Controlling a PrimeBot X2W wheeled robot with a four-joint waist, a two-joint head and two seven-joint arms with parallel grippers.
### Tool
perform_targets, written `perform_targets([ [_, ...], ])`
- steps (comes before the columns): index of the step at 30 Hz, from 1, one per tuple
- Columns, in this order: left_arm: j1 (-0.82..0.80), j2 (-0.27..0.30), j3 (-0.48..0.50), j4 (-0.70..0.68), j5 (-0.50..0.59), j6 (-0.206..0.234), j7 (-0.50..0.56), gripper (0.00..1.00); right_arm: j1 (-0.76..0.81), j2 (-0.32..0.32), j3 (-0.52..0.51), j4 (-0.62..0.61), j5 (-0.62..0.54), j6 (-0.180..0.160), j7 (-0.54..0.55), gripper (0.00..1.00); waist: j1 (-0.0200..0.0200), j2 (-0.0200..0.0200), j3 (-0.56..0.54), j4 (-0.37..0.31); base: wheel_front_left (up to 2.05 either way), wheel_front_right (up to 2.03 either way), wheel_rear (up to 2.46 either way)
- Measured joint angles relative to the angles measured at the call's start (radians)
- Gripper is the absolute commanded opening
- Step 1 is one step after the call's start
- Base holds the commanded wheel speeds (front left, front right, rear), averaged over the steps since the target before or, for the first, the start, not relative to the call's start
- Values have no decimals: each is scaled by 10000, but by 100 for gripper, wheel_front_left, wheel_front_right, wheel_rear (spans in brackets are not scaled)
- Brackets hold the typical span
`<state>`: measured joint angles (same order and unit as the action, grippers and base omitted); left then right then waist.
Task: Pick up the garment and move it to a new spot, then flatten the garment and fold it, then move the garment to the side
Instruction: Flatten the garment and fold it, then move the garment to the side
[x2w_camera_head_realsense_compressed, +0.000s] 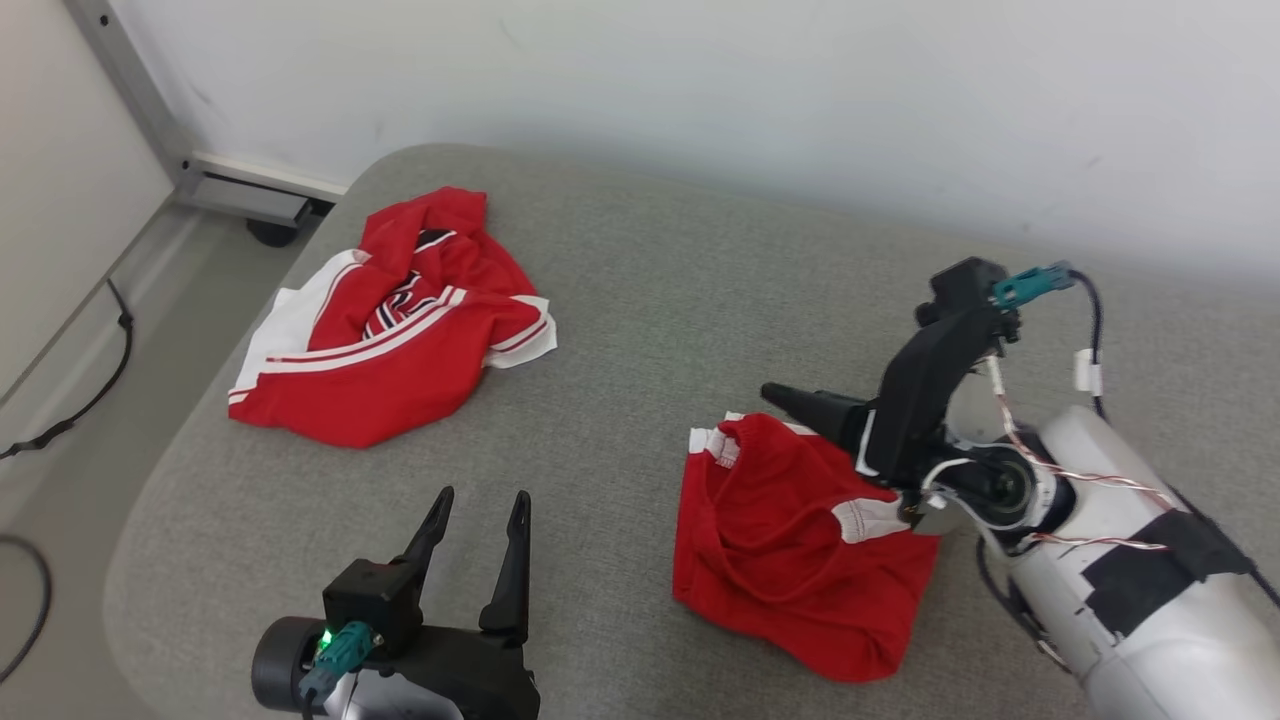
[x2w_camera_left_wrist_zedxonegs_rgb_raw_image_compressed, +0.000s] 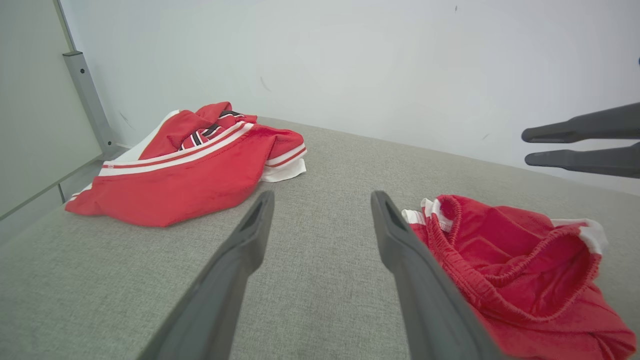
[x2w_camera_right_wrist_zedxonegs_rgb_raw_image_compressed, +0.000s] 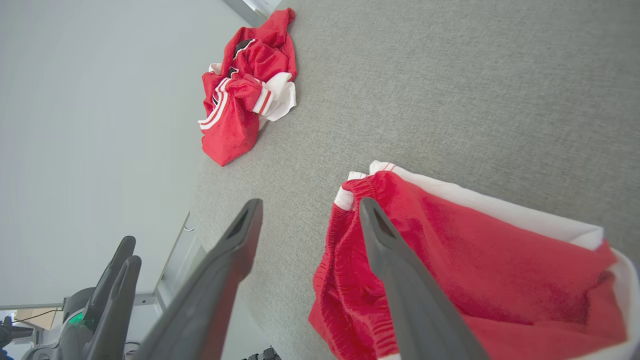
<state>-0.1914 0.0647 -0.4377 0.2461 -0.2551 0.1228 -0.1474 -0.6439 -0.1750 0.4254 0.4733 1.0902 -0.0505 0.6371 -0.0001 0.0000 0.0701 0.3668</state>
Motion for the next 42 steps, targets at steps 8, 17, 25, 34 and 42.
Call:
perform_targets([
  [8, 147, 150, 52, -109, 65, 2, -33, 100, 684, -1177, -198, -627, -456, 259, -587, 100, 1, 0, -141, -510, 0, 0, 0],
  [17, 285, 288, 61, -288, 362, 2, -35, 100, 1665, -1971, -86, -1103, -949, 378, -846, 100, 0, 0, -292, -1045, 0, 0, 0],
  [25, 462, 282, 54, -412, 366, 2, -25, 100, 2787, -2148, 109, -1576, -974, 430, -828, 100, 0, 0, -441, -1184, 0, 0, 0],
  [34, 462, 268, 50, -566, 418, 4, 75, 100, 3113, -2057, 368, -1615, -961, 290, -545, 100, 0, 0, -410, -1146, 0, 0, 0],
  [42, 433, 148, -12, -594, 433, 4, 121, 100, 3045, -1973, 359, -1262, -961, -42, -374, 100, 2, 0, -292, -900, 0, 0, 0],
])
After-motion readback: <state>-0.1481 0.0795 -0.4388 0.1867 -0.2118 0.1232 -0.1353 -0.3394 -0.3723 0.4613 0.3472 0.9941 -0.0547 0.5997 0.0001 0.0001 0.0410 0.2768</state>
